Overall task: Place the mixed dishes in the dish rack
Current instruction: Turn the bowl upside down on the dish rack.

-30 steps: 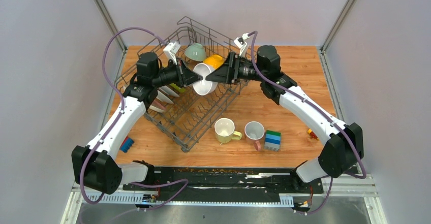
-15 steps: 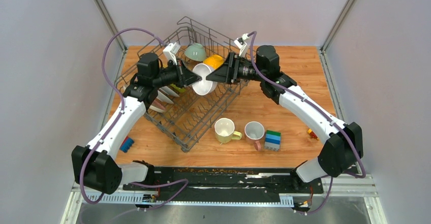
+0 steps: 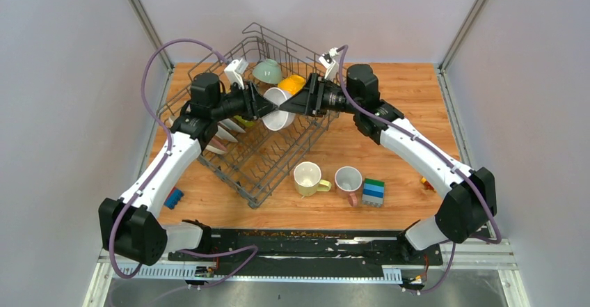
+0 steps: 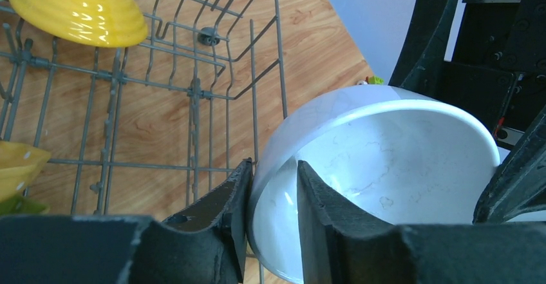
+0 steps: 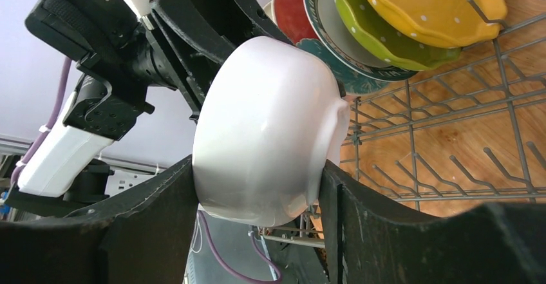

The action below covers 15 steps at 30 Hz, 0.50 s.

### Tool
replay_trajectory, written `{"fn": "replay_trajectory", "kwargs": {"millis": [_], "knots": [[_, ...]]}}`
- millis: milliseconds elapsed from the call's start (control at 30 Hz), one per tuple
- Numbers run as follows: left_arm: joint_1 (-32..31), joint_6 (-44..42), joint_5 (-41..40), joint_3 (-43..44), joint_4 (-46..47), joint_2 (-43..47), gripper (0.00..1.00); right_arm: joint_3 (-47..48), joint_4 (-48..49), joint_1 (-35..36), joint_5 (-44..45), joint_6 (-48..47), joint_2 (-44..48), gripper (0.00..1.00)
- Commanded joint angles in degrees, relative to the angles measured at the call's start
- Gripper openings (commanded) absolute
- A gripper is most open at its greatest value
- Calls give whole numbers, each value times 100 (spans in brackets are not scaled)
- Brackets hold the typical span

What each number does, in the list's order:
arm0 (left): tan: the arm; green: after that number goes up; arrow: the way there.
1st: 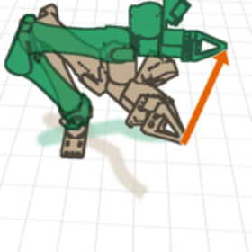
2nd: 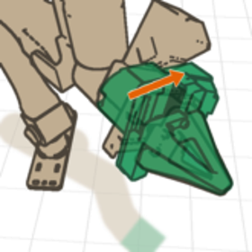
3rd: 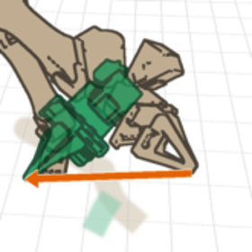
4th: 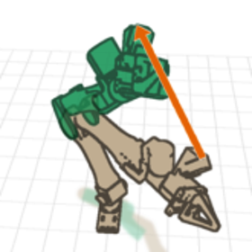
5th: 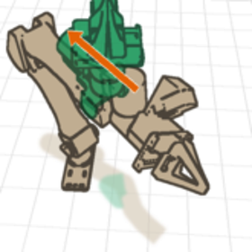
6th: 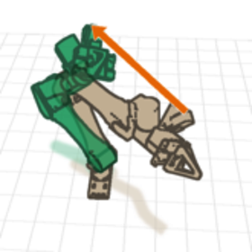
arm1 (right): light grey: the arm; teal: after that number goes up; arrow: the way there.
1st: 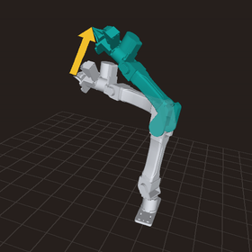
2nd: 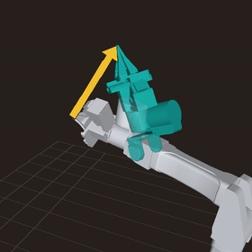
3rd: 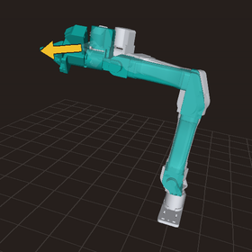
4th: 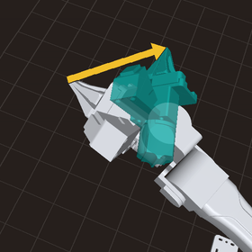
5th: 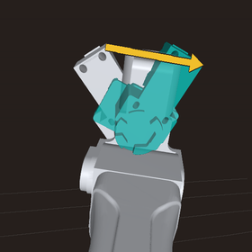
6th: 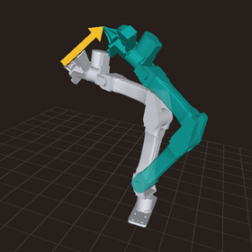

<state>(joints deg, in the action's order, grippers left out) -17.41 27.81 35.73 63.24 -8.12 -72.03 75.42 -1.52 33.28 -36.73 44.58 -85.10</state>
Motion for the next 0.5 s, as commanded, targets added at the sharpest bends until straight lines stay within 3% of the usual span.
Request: {"fn": "replay_trajectory", "kwargs": {"millis": [0, 200, 467], "knots": [[-61, 2, 2, 134, 50, -7, 41, 96, -167, 30, 463, -245, 70, 29], [-61, -110, -302, 142, -204, 16, 59, 111, -391, 28, 803, -372, 25, 28], [-65, -240, -1049, 54, -572, 200, 69, 279, -788, 27, 1366, -710, -117, 28]]}}
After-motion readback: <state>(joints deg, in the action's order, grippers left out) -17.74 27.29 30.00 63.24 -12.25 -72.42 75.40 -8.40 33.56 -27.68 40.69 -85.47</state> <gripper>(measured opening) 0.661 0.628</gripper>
